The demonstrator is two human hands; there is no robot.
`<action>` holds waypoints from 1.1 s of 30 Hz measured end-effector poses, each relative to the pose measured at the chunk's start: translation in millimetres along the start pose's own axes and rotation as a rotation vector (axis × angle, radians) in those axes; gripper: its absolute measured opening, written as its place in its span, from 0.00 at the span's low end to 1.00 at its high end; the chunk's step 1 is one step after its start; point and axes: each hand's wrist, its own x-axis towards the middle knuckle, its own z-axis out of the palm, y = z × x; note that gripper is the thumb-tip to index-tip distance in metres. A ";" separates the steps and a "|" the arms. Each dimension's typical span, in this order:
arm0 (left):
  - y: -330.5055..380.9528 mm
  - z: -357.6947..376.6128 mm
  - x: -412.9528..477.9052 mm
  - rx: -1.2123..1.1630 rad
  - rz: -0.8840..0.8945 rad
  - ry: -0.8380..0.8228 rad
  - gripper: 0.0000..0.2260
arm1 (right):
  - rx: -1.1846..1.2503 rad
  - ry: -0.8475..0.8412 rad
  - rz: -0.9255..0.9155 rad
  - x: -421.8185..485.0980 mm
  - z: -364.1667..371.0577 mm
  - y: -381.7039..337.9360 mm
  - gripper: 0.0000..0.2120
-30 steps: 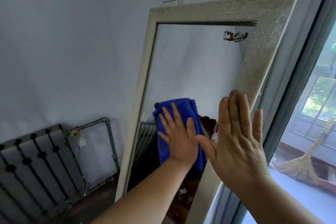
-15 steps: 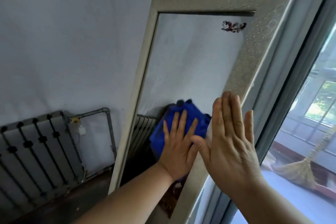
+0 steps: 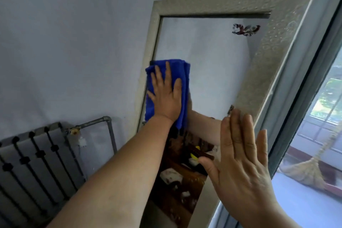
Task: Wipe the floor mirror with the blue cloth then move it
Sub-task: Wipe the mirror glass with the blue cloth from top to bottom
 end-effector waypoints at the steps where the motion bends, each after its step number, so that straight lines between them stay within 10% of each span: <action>1: -19.9 2.1 -4.5 -0.028 -0.101 0.007 0.27 | -0.003 0.005 0.007 0.9 0.7 -0.7 0.42; 7: -50.1 18.0 -122.1 -0.143 -0.451 -0.042 0.27 | -0.029 -0.023 0.083 3.4 1.3 -8.2 0.40; 16: 47.8 -9.9 2.5 0.111 0.419 -0.117 0.29 | -0.003 0.006 0.109 3.1 2.1 -13.0 0.41; 29: -76.2 27.4 -128.1 -0.155 -0.543 0.024 0.26 | 0.019 0.048 -0.011 -4.9 5.9 5.4 0.39; 33: -49.9 29.3 -182.5 -0.111 -0.427 -0.083 0.29 | 0.034 -0.012 -0.008 -15.2 3.2 6.2 0.40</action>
